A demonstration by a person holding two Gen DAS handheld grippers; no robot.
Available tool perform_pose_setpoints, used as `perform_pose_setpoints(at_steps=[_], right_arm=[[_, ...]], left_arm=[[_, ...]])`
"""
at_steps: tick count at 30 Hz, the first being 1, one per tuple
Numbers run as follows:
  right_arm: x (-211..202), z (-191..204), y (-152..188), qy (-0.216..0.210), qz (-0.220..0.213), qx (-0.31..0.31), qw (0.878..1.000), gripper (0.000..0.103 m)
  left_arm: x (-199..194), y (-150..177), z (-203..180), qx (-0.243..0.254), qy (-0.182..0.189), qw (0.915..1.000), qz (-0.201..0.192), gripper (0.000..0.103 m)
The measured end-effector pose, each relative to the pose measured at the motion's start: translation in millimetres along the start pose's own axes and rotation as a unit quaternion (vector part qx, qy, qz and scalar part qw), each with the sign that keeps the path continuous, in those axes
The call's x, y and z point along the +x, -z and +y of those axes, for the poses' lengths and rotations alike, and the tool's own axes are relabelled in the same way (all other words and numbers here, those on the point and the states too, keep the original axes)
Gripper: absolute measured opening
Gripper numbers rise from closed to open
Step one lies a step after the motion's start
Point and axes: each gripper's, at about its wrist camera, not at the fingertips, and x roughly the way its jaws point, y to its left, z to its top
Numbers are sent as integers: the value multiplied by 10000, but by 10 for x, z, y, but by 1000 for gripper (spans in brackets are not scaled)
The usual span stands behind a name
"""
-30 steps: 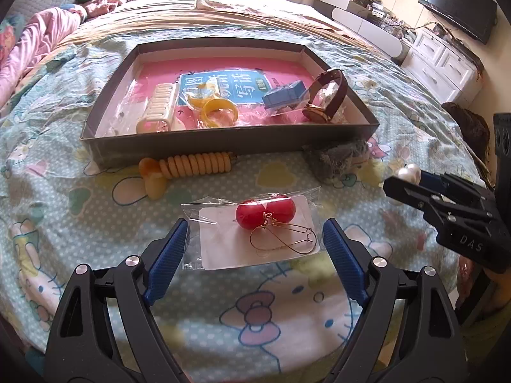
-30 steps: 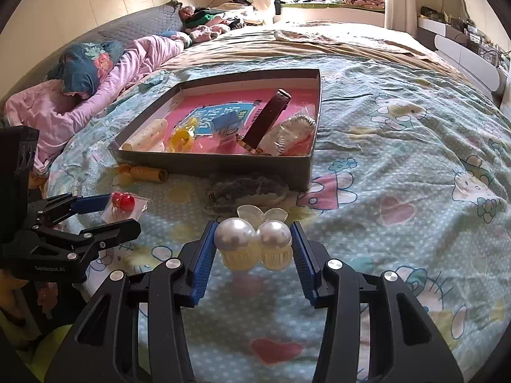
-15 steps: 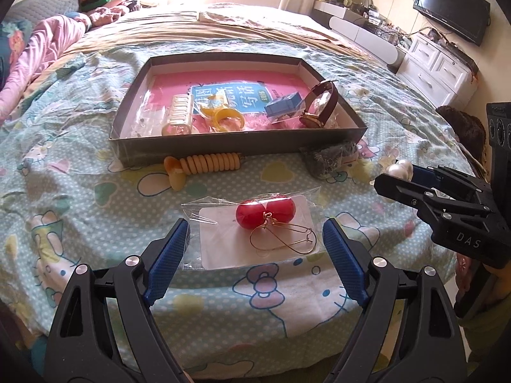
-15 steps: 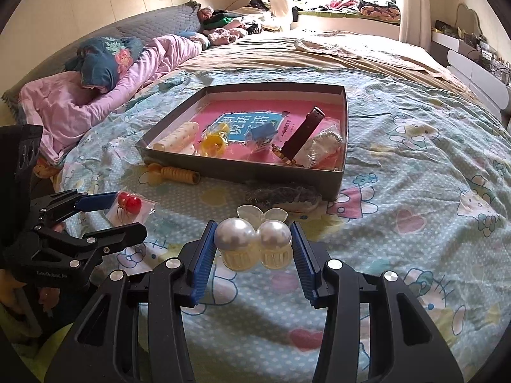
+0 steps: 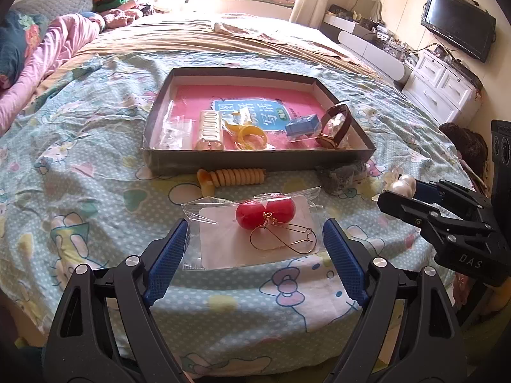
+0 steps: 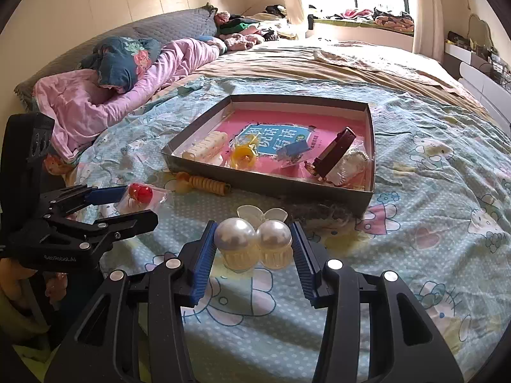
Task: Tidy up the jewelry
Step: 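Carry the red earring card and pearl earrings into the box while both tools release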
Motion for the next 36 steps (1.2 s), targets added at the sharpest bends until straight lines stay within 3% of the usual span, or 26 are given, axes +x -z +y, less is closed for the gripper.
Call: perform_pose_setpoints(at_steps=[18, 36], right_arm=[[87, 100, -206, -135, -153, -99, 9997, 45], [46, -44, -465, 110, -514, -154, 9985, 45]], left_arm=[[-57, -180, 192, -138, -98, 9996, -236, 77], [10, -464, 82, 37, -79, 9992, -403, 77]])
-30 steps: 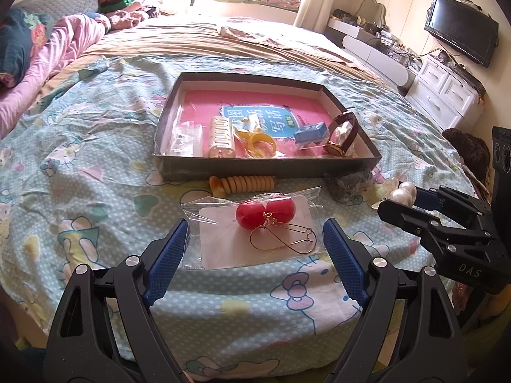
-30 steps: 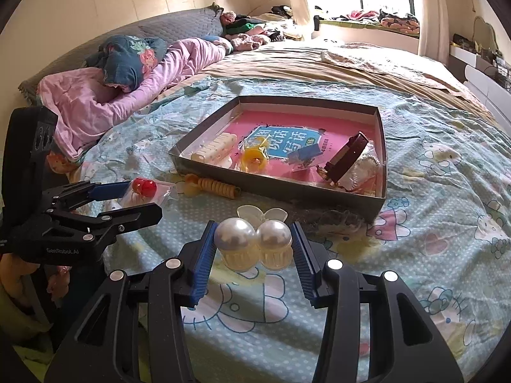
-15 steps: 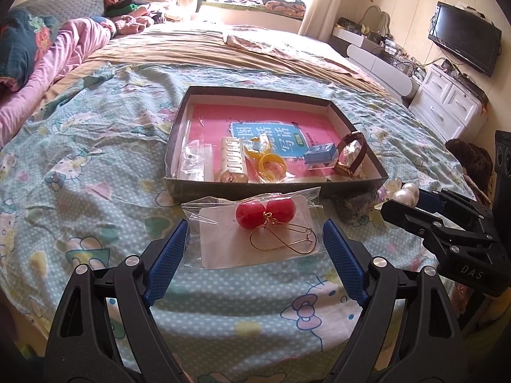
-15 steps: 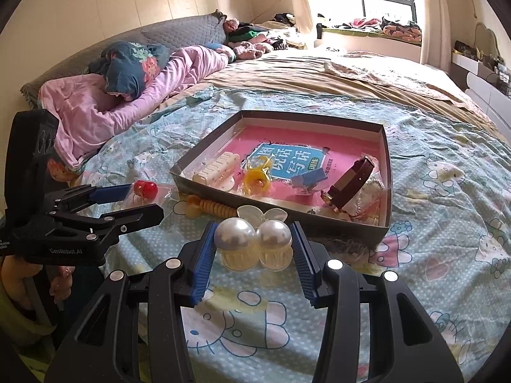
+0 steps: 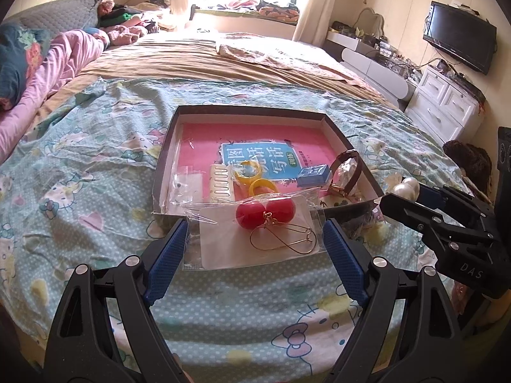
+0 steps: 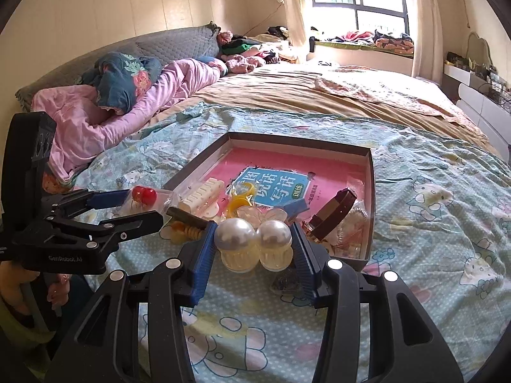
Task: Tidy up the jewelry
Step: 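Carry the red earring card and pearl earrings into the box while both tools release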
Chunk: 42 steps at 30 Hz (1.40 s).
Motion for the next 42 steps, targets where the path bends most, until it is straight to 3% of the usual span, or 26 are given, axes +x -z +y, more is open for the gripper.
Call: perform_pose_setpoints(at_steps=[23, 42], right_arm=[[74, -427, -68, 430, -177, 318, 9984, 45], [326, -739, 69, 785, 64, 530, 9955, 45]], left_arm=[[386, -268, -100, 75, -41, 10000, 47, 77], [781, -366, -106, 102, -49, 9996, 276, 78]])
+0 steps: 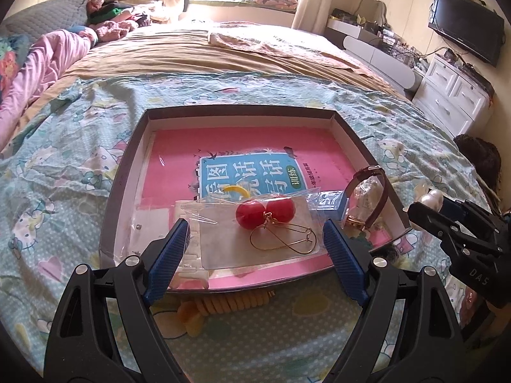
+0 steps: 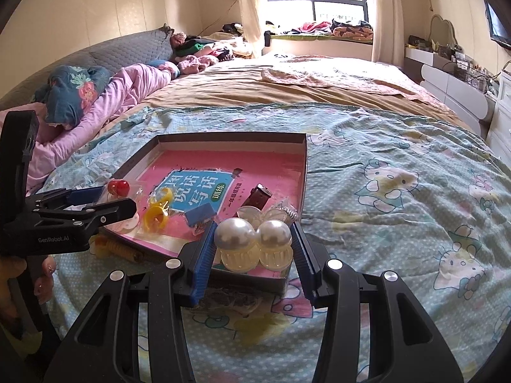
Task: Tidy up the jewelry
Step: 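Carry the red earring card and pearl earrings into the box while both tools release, then withdraw both tools toward the orange spiral hair tie and dark bead bag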
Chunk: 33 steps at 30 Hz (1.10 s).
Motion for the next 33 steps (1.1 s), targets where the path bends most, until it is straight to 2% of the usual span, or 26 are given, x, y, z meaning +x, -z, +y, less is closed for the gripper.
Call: perform_pose_setpoints(at_steps=[5, 14, 19, 23, 25, 27, 33], right_arm=[[151, -39, 46, 44, 156, 16, 9999, 45], [316, 8, 70, -15, 267, -98, 9996, 46], [280, 11, 61, -50, 214, -86, 9997, 61], [181, -26, 40, -55, 136, 19, 9999, 64], [116, -48, 29, -55, 78, 88, 9999, 72], [41, -71, 22, -40, 3, 141, 9999, 74], [-167, -97, -5, -30, -152, 222, 9996, 78]], left_arm=[[124, 6, 19, -52, -5, 9999, 145, 78], [167, -49, 12, -31, -30, 9999, 147, 78], [172, -58, -12, 4, -20, 9999, 156, 80], [153, -58, -31, 42, -25, 9999, 135, 80], [140, -65, -41, 60, -21, 9999, 119, 81], [115, -74, -43, 61, -35, 9999, 81, 85], [-47, -100, -45, 45, 9, 10000, -55, 85]])
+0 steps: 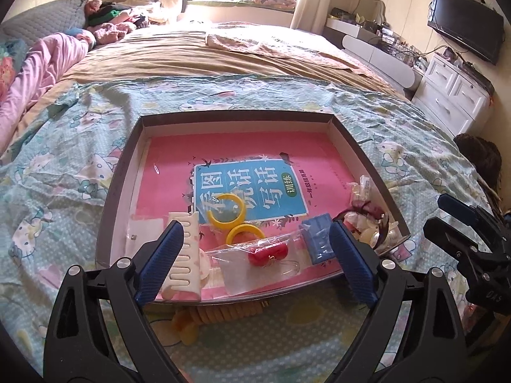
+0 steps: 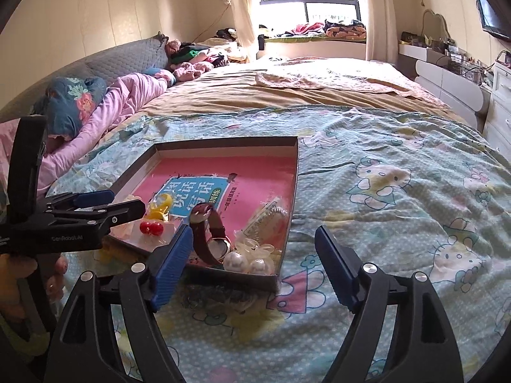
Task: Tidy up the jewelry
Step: 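Withdraw both tools toward the orange spiral hair tie and dark bead bag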
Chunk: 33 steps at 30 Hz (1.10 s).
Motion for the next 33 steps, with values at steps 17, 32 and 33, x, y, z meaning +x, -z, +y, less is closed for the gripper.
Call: perform_pose_setpoints(at_steps=[17, 32, 33], right_arm=[[-519, 178, -24, -126, -315, -146, 9993, 89], [-412, 418, 192, -241, 70, -313, 9992, 89], [-403, 428, 204, -247, 91, -320, 9991, 89]], left_arm=[[-531, 118, 10, 59, -97, 9994, -333, 93], [-618, 403, 210, -61, -271, 9993, -236, 93], [-613, 420, 225, -69, -278, 9994, -218, 93]])
